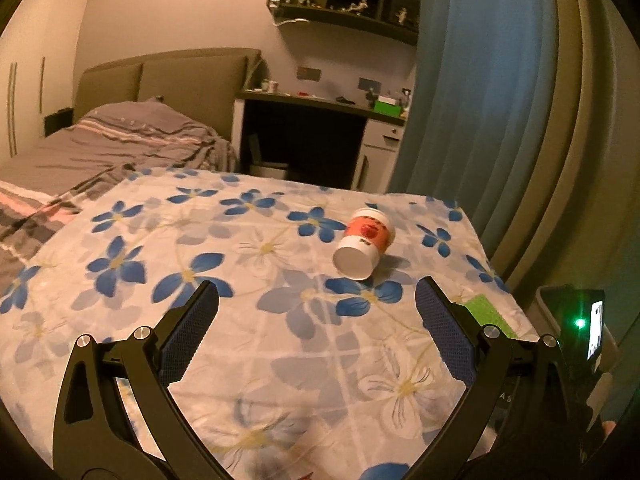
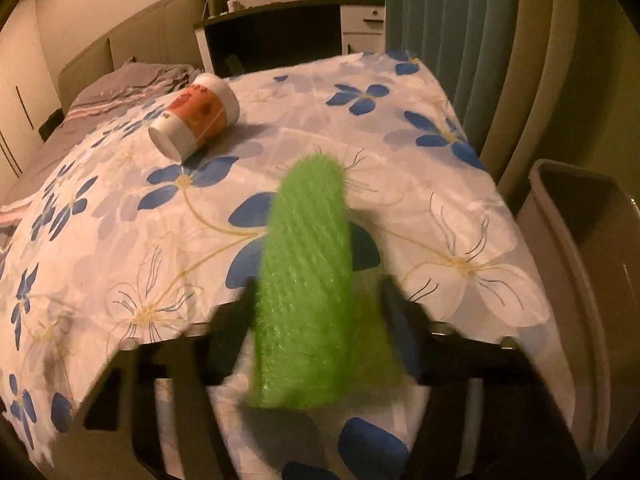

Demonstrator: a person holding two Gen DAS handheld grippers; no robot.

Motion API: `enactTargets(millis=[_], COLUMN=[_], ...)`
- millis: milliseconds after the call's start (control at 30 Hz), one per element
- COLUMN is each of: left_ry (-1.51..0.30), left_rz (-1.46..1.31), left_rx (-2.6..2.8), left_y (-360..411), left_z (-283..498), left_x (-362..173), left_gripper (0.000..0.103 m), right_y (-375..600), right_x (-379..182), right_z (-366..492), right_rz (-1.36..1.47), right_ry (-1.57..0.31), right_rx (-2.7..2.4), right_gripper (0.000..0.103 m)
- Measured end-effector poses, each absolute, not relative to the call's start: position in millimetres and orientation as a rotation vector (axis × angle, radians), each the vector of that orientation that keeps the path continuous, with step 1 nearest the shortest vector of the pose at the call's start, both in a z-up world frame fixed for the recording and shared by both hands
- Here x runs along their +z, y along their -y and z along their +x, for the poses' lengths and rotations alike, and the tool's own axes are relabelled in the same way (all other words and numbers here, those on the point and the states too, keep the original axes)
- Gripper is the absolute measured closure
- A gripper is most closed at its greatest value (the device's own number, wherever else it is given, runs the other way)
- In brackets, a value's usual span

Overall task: Collect trash
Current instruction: 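Grasp the green foam mesh sleeve with the right tool, then grasp the white apple-print paper cup with the left tool while the right tool holds the sleeve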

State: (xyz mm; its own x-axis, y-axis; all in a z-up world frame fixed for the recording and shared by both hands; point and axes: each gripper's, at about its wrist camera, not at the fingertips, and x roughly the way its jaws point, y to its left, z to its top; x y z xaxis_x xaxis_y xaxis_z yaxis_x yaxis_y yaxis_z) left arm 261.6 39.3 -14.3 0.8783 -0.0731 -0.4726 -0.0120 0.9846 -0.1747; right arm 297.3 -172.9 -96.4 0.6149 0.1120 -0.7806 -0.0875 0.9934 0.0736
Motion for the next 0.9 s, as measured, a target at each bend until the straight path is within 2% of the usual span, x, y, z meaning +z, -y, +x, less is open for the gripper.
enactTargets(millis=[33, 67, 100, 533, 700, 900], left_ry=[-0.502, -0.505, -0.507, -0.608, -0.672, -0.729], left_rz=[-0.176, -0.176, -0.175, -0.225, -0.224, -0.204], left_rx=[-0.043, -0.055, -0.071, -0.228, -0.267, -0.298], left_y=[-38, -36, -33, -20, -16, -7], left_z=[266, 270, 275, 379, 417, 441], left_x=[-16, -17, -19, -53, -68, -80], left_gripper=[0.006, 0.006, 0.006, 0.006, 0.01, 0.021], right_y=[174, 176, 177, 200, 202, 203], right_x=[-96, -96, -96, -34, -28, -28], right_z=[298, 298, 298, 267, 264, 265], right_rz=[0.033, 0.047, 0.057, 0.096, 0.114, 0.122], right_ry=[-0.901, -0.898, -0.896, -0.628, -0.596, -0.589], right_rx=[0.113, 0.128, 0.142, 0.102, 0.128, 0.147], right_gripper=[0.066, 0.083, 0.087, 0.089, 0.089, 0.089])
